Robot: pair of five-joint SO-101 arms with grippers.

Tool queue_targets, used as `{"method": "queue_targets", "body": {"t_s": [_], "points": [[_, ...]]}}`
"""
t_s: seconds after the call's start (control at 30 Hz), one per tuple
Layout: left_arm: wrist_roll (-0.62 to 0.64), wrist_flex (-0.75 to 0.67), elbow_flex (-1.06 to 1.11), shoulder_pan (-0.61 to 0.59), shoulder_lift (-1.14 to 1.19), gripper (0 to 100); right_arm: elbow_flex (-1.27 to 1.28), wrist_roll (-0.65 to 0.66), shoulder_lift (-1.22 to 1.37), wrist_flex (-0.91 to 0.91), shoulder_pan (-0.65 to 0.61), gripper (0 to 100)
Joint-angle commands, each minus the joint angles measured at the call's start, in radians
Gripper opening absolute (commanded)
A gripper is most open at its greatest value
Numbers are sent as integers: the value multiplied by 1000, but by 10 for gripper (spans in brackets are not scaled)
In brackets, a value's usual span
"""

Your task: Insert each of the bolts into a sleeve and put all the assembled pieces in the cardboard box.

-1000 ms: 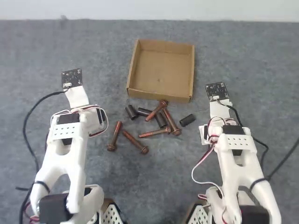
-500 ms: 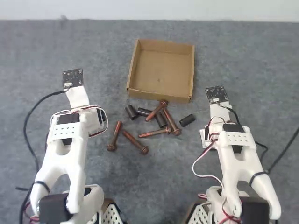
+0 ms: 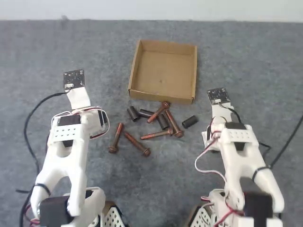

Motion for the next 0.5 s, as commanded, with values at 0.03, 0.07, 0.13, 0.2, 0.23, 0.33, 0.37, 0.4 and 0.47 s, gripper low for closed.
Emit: {"method": "queue_targets", "body": {"t_s": [0.03, 0.07, 0.13, 0.2, 0.23, 0.33, 0.37, 0.4, 0.47], "points": [[-9, -18, -12, 0, 3, 145, -112, 14, 68, 48, -10, 140], [-9, -17, -10, 0, 3, 145, -112, 14, 73, 48, -10, 140], [-9, -17, -10, 0, 3, 145, -115, 14, 74, 53, -10, 138], [-9, -15, -10, 0, 3, 145, -115, 14, 71, 53, -7, 99], [-9, -15, -10, 0, 3, 145, -115, 14, 71, 53, -5, 60], [-11, -18, -1, 0, 2, 145, -115, 14, 71, 53, -5, 17], [-11, -18, 1, 0, 0, 145, -115, 14, 71, 53, -5, 28], [-11, -17, 1, 2, -2, 145, -115, 14, 71, 53, -5, 24], [-11, -15, 1, 2, -3, 143, -115, 14, 70, 53, -5, 5]]}}
